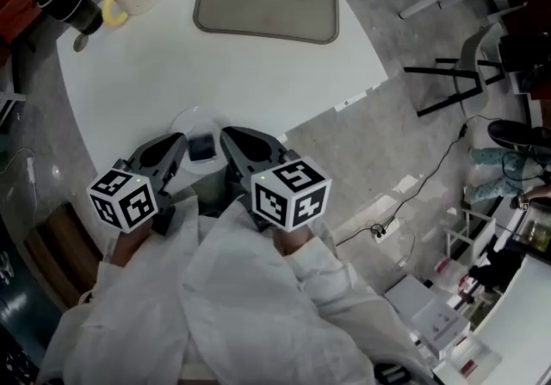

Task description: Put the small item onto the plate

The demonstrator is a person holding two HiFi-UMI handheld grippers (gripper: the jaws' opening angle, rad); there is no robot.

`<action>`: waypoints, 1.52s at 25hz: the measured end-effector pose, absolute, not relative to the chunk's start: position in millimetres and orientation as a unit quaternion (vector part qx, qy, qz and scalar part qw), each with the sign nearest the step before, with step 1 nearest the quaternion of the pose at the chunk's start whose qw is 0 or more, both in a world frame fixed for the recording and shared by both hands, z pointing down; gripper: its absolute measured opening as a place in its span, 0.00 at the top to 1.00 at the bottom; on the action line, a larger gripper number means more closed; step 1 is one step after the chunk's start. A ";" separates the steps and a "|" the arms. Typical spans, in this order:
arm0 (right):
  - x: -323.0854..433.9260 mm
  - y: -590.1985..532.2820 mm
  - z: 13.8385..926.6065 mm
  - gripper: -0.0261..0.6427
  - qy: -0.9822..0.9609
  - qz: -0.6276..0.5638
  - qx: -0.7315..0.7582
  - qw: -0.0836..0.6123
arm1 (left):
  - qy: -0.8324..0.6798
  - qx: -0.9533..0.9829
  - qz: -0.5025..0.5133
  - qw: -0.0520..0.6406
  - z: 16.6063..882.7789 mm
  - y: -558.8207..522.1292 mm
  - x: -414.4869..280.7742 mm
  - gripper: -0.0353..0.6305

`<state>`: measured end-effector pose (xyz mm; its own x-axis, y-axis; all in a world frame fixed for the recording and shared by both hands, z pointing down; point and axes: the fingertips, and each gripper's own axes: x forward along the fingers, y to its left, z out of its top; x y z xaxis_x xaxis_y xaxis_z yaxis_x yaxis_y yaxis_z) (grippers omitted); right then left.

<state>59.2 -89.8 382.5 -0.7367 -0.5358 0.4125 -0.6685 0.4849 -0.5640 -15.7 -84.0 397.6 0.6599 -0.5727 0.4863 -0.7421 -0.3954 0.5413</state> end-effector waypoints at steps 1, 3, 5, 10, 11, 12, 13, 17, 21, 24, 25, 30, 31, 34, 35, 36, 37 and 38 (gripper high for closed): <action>56.5 -89.1 384.4 0.94 -0.857 0.367 0.349 0.096 | -0.395 0.828 0.113 0.381 398.2 -84.3 -17.0 0.93; 50.6 -86.9 388.3 0.94 -0.858 0.369 0.342 0.108 | -0.394 0.827 0.121 0.382 400.6 -85.1 -20.6 0.93; 45.5 -85.4 390.1 0.94 -0.857 0.369 0.339 0.119 | -0.393 0.825 0.130 0.384 402.8 -86.3 -24.2 0.93; 45.5 -88.4 388.5 0.94 -0.856 0.357 0.352 0.129 | -0.387 0.820 0.140 0.396 406.6 -88.2 -29.8 0.93; 47.6 -89.2 388.5 0.94 -0.856 0.353 0.355 0.130 | -0.389 0.819 0.141 0.398 407.4 -89.0 -30.4 0.93; 50.0 -89.1 389.2 0.94 -0.855 0.352 0.359 0.131 | -0.391 0.817 0.142 0.399 408.7 -89.0 -31.4 0.93; 52.3 -88.0 390.5 0.94 -0.852 0.354 0.362 0.132 | -0.394 0.815 0.144 0.401 410.5 -88.1 -32.7 0.93; 54.0 -86.5 399.8 0.94 -0.844 0.370 0.361 0.141 | -0.402 0.805 0.155 0.407 417.7 -88.1 -42.1 0.93; 53.0 -88.1 406.6 0.94 -0.840 0.371 0.368 0.144 | -0.421 0.795 0.157 0.408 425.1 -91.1 -54.2 0.93; 54.1 -86.7 409.1 0.94 -0.838 0.373 0.370 0.147 | -0.426 0.789 0.165 0.411 430.7 -87.4 -57.5 0.93; 55.0 -86.8 410.1 0.94 -0.837 0.374 0.370 0.149 | -0.427 0.788 0.167 0.411 432.4 -86.8 -58.0 0.93; 60.5 -82.4 415.6 0.93 -0.828 0.379 0.383 0.158 | -0.429 0.785 0.178 0.411 435.9 -79.8 -60.4 0.93; 61.0 -79.1 416.6 0.93 -0.827 0.381 0.381 0.161 | -0.427 0.785 0.180 0.411 435.8 -76.9 -59.9 0.92; 59.5 -67.5 420.2 0.93 -0.827 0.392 0.363 0.172 | -0.412 0.789 0.177 0.421 436.7 -68.3 -55.7 0.88; 59.3 -63.6 420.5 0.93 -0.827 0.395 0.359 0.176 | -0.408 0.789 0.177 0.425 436.5 -65.0 -54.7 0.85; 60.0 -60.3 420.4 0.92 -0.827 0.395 0.357 0.180 | -0.406 0.788 0.178 0.427 436.0 -61.9 -54.2 0.83; 61.2 -57.9 420.8 0.87 -0.826 0.394 0.358 0.184 | -0.405 0.787 0.179 0.429 435.8 -59.5 -54.0 0.83; 62.1 -56.6 422.3 0.83 -0.825 0.392 0.359 0.188 | -0.404 0.786 0.181 0.431 436.9 -58.2 -54.2 0.82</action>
<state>62.1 -56.6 422.3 -0.6708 -0.4456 0.5929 -0.7411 0.4338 -0.5125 -54.2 -58.2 436.9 0.6077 -0.4791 0.6334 -0.7917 -0.3020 0.5311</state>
